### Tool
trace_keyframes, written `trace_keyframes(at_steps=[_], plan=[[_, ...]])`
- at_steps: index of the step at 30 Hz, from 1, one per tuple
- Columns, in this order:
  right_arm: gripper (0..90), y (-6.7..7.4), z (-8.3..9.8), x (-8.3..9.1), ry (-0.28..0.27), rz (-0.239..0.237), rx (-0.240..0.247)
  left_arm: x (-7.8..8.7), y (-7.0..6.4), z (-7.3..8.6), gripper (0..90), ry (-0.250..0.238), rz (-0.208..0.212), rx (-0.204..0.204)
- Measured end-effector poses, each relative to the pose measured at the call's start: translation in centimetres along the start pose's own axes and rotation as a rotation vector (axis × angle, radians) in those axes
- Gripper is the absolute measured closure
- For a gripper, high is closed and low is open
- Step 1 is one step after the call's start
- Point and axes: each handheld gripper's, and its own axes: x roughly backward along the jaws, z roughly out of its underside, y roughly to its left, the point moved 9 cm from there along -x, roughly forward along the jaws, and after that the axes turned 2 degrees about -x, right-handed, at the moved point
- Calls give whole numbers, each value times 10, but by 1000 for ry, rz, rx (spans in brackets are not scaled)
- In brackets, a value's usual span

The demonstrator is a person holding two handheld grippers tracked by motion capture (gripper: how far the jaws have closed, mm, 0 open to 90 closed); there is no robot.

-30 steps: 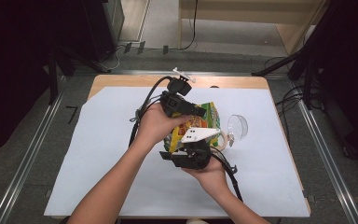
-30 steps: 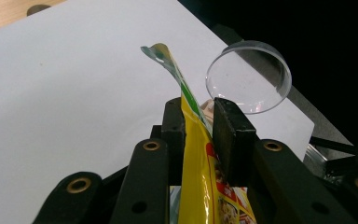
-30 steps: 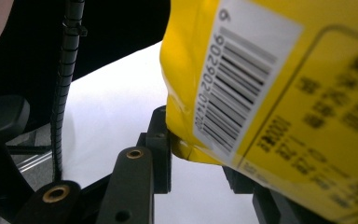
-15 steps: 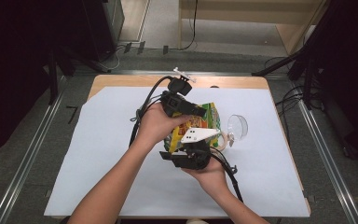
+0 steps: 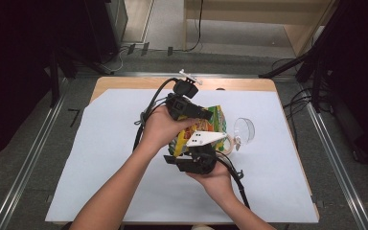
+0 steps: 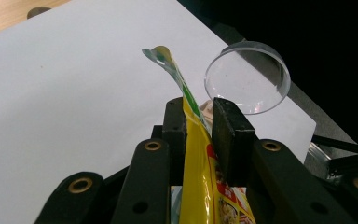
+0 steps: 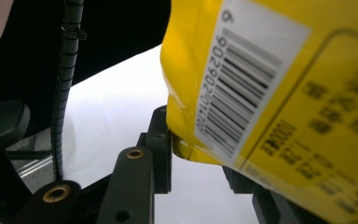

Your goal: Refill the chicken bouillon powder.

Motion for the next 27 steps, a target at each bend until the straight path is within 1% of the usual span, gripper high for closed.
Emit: trace_keyframes(at_steps=[1, 12, 16, 19, 24, 27], plan=[[682, 0, 1, -1, -1, -6, -6, 0, 0, 0, 762, 2, 0, 0], [694, 0, 2, -1, -3, 6, 2, 0, -2, 1, 763, -4, -4, -9], [692, -1, 2, -1, 2, 12, 16, 2, -2, 1, 761, -15, -7, -14], [692, 0, 3, -1, 8, 14, 23, 2, -1, 2, 761, -22, -8, -9], [693, 0, 2, -2, 6, 18, 38, 5, -3, 3, 759, -29, -14, -23], [692, 0, 2, -2, 8, 18, 42, 6, -3, 3, 759, -30, -16, -21]])
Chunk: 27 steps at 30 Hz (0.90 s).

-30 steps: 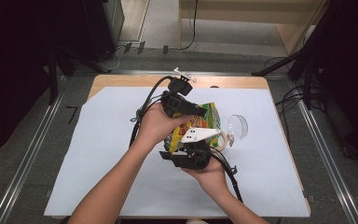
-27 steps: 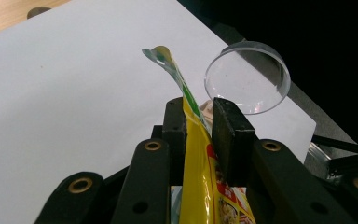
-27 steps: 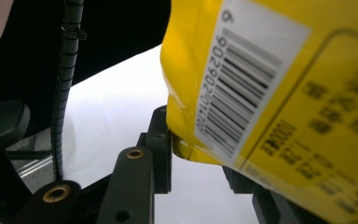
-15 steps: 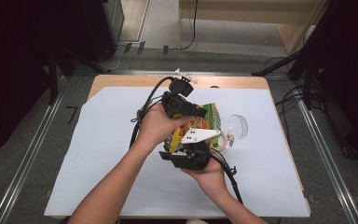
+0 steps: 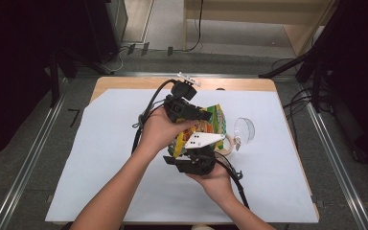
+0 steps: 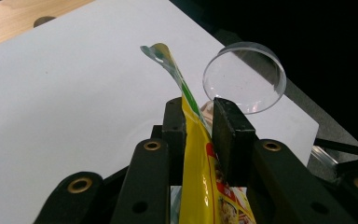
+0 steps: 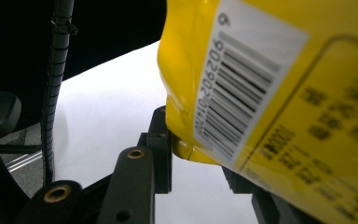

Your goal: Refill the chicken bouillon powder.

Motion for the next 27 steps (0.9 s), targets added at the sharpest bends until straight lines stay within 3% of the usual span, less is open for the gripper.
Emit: trace_keyframes(at_steps=[5, 15, 27], plan=[[687, 1, 2, -2, 9, -14, -7, 0, 1, 3, 774, 2, 6, 15], [690, 4, 0, -2, 3, -12, 14, 7, -4, 3, 802, -2, 2, 7], [690, 1, -2, 1, 5, -15, -11, 2, 0, -2, 796, -3, 18, 29]])
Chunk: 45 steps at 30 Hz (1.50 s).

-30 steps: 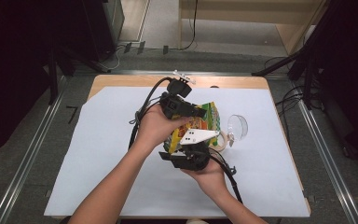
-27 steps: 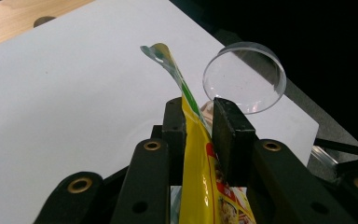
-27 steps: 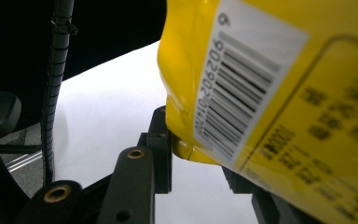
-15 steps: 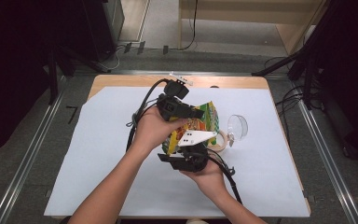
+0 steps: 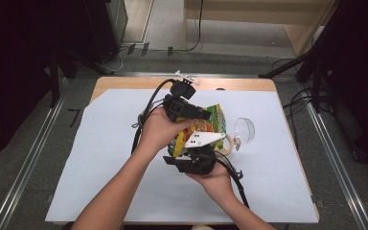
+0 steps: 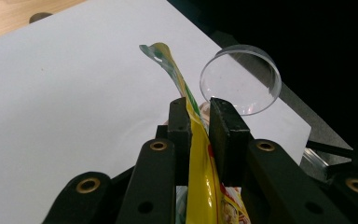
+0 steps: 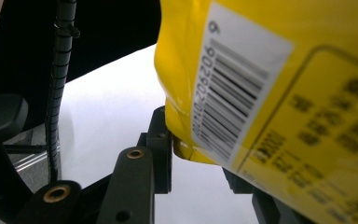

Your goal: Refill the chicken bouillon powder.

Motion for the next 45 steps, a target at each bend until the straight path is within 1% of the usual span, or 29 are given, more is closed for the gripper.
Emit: trace_keyframes(at_steps=[5, 9, 12, 13, 18, 21, 24, 28, 32, 34, 38, 41, 43, 45], plan=[[689, -2, 1, 0, 11, 0, 6, 0, 0, 0, 789, -5, -4, -9], [686, -1, -1, 1, 6, 4, 14, 1, -1, -2, 787, -7, -3, -12], [691, -1, 0, 0, 8, -9, -9, -3, 0, 0, 788, 14, -8, -11], [692, -1, 1, 0, 9, -12, -16, -4, 1, 1, 787, 20, -4, -7], [693, -2, 0, 0, 10, -9, -15, -3, 1, -1, 782, 20, -1, -6], [692, -1, -1, 1, -4, -11, -21, -4, -1, -3, 782, 15, -2, -10], [693, -2, -1, 1, 0, -10, -23, -5, -1, -3, 782, 24, -9, -13], [693, -2, -1, 1, 1, -11, -29, -6, 0, -3, 779, 28, -2, -11], [694, -3, 0, 0, -1, -4, -26, -6, -1, -2, 777, 33, -5, -19], [694, -2, 0, 1, -1, -3, -26, -5, -1, -3, 776, 27, -7, -17], [694, -2, -2, 2, -11, 1, -14, -3, -4, -4, 776, 19, -11, -33], [694, -1, -1, 1, -7, -6, -22, -5, -2, -2, 777, 31, -15, -30], [694, -2, 0, 0, -1, -7, -26, -5, -1, -2, 777, 31, -12, -21], [694, -2, 0, 1, 1, -5, -21, -5, -1, -2, 776, 27, -7, -21]])
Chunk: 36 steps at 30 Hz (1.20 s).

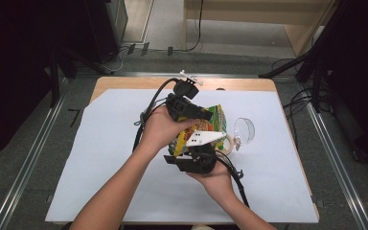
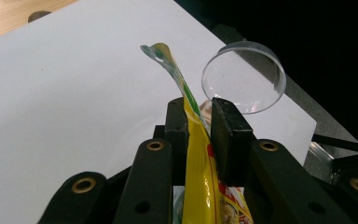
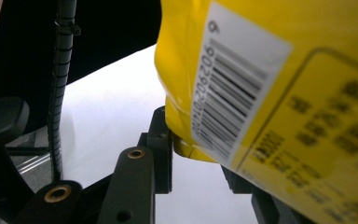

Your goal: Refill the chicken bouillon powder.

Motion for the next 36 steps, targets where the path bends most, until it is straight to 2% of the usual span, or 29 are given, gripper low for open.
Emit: trace_keyframes(at_steps=[9, 15, 36], plan=[[694, 0, -1, 1, -6, 5, 10, 2, -2, -1, 777, -11, -9, -14], [694, 1, 1, -1, 5, 3, 12, 2, 1, 2, 777, -10, -5, -3], [692, 1, -3, 2, -8, -4, -12, -1, 4, -2, 777, 5, 18, 20]])
